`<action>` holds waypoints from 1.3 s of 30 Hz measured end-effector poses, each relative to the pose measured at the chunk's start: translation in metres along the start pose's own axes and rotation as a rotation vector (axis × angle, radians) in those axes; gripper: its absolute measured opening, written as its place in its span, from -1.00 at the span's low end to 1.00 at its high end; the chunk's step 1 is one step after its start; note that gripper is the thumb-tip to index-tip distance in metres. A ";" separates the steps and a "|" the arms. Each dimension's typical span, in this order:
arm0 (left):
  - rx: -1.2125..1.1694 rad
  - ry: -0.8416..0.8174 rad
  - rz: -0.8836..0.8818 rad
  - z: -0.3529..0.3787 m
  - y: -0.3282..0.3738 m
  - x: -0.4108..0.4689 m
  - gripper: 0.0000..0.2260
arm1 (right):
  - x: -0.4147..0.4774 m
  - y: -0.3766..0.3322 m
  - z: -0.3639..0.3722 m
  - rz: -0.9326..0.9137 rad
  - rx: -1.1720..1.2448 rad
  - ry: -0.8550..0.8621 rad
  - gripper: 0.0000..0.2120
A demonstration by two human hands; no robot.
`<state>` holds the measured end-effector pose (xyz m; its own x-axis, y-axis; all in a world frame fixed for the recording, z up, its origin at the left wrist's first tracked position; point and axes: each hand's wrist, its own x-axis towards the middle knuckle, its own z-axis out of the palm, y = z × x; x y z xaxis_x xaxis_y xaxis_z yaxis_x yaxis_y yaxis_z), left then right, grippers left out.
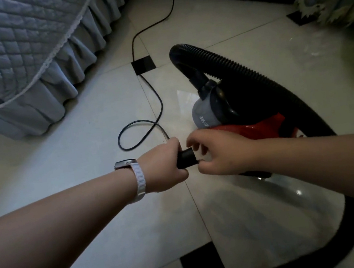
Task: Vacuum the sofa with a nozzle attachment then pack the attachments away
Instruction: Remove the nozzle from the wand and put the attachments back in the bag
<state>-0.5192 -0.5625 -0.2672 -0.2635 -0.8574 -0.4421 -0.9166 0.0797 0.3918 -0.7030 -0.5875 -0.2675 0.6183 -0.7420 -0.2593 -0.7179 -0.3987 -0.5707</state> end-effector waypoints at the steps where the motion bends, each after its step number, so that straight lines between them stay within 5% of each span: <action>1: -0.017 0.001 -0.005 -0.001 0.002 0.002 -0.74 | -0.002 0.001 -0.003 -0.010 -0.003 -0.006 -0.57; 14: 0.122 -0.006 -0.024 -0.014 -0.016 -0.001 -0.85 | -0.004 0.018 -0.022 -0.016 -0.200 0.053 -0.79; 20: 0.334 0.079 0.033 -0.018 -0.011 -0.009 -0.79 | 0.005 0.009 -0.020 -0.023 -0.390 -0.091 -0.78; 28: 0.508 0.112 0.133 -0.025 0.005 -0.006 -0.77 | 0.008 -0.014 -0.011 0.023 -0.336 -0.129 -0.78; 39: 0.214 -0.180 0.046 -0.040 0.003 -0.006 -0.81 | 0.002 -0.028 -0.015 -0.039 -0.489 -0.073 -0.79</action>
<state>-0.5081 -0.5775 -0.2316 -0.3380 -0.7478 -0.5714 -0.9400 0.2382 0.2443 -0.6862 -0.5861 -0.2399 0.6558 -0.6887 -0.3092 -0.7491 -0.6444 -0.1533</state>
